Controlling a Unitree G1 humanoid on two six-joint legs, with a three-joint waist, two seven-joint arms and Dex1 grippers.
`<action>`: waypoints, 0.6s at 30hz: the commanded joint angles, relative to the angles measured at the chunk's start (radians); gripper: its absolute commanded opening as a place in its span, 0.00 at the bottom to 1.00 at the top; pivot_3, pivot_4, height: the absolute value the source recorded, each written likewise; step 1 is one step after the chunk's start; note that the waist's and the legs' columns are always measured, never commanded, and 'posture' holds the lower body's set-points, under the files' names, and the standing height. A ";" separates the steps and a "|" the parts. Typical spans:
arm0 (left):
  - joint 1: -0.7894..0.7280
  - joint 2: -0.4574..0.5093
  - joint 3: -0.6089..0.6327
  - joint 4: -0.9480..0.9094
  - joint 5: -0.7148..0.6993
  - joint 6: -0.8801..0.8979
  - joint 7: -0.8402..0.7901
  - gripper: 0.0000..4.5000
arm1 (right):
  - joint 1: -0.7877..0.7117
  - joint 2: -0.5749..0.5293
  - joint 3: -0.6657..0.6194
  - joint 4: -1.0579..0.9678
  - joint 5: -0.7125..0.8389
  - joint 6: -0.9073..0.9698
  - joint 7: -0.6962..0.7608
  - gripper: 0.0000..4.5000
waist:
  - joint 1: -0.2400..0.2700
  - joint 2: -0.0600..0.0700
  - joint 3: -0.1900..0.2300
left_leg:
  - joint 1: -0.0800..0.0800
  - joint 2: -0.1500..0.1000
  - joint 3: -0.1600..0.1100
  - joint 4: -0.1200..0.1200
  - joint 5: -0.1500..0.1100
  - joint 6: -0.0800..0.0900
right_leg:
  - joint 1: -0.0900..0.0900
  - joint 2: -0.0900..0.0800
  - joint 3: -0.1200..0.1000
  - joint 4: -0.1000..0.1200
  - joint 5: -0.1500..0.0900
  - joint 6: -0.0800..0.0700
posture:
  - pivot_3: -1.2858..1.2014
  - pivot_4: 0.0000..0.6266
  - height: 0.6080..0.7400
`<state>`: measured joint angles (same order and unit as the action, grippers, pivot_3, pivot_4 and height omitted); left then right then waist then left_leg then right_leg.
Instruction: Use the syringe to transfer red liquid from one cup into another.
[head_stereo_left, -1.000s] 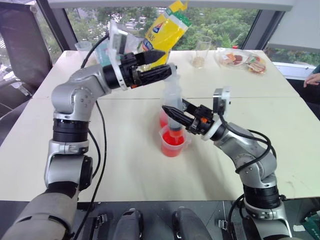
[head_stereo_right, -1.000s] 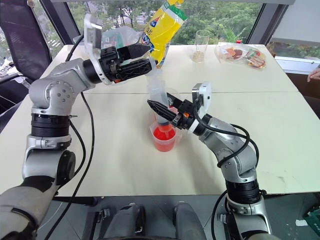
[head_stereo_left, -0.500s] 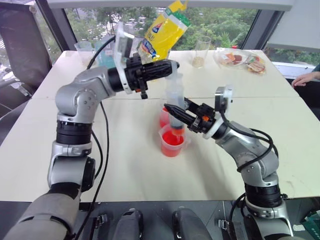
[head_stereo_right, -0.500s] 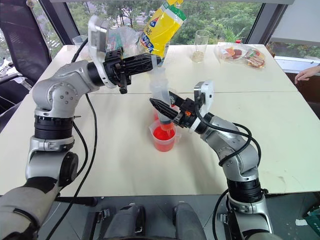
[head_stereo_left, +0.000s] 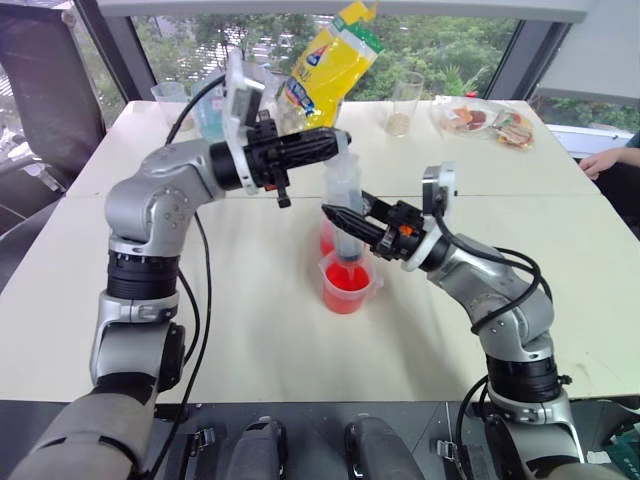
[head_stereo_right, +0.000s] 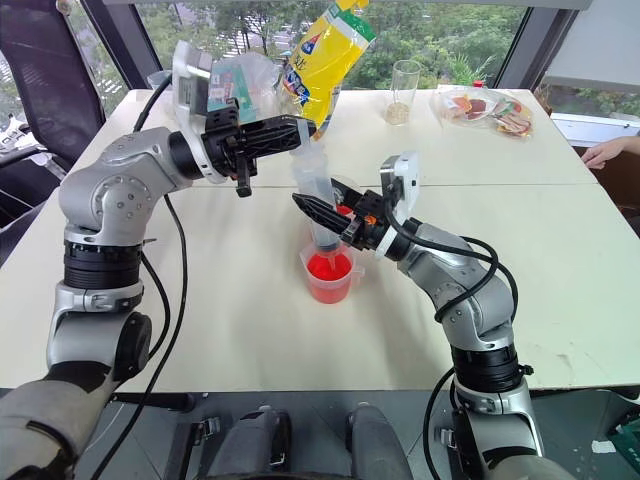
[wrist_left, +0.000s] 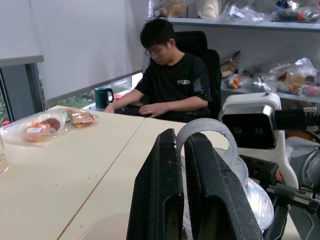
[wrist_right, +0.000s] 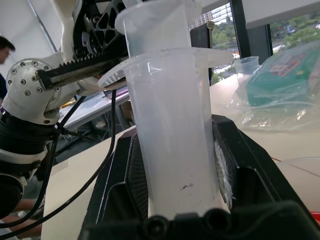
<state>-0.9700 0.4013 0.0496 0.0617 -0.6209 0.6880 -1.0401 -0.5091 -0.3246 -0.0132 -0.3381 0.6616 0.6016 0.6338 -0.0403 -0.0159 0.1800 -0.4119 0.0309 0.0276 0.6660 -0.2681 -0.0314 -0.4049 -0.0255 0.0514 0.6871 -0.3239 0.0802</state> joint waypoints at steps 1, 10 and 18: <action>0.035 -0.024 -0.116 -0.059 -0.003 0.031 -0.050 0.01 | -0.092 0.011 -0.061 -0.061 0.061 -0.015 -0.031 0.31 | 0.000 0.000 0.000 | 0.000 0.000 0.000 0.000 0.000 0.000 | 0.000 0.000 0.000 0.000 0.000 0.000 | 0.52 0.24 1.00; 0.058 -0.022 -0.125 -0.069 0.008 0.035 -0.050 0.01 | -0.141 0.006 -0.090 -0.072 0.117 0.030 -0.064 0.31 | -0.001 0.000 0.000 | 0.000 0.000 0.000 0.000 0.000 0.000 | 0.000 0.000 0.000 0.000 0.000 0.000 | 0.52 0.24 1.00; 0.059 -0.016 -0.111 -0.073 0.013 0.042 -0.035 0.01 | -0.125 0.006 -0.080 -0.064 0.115 0.028 -0.054 0.31 | -0.001 0.000 0.000 | 0.000 0.000 0.000 0.000 0.000 0.000 | 0.000 0.000 0.000 0.000 0.000 0.000 | 0.52 0.24 1.00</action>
<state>-0.9427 0.4060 0.0498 0.0275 -0.6004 0.6873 -1.0287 -0.5461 -0.3354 -0.0227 -0.3387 0.7380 0.6962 0.5979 -0.0411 -0.0159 0.1800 -0.4119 0.0310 0.0275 0.6659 -0.2681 -0.0314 -0.4049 -0.0256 0.0515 0.6872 -0.3239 0.0802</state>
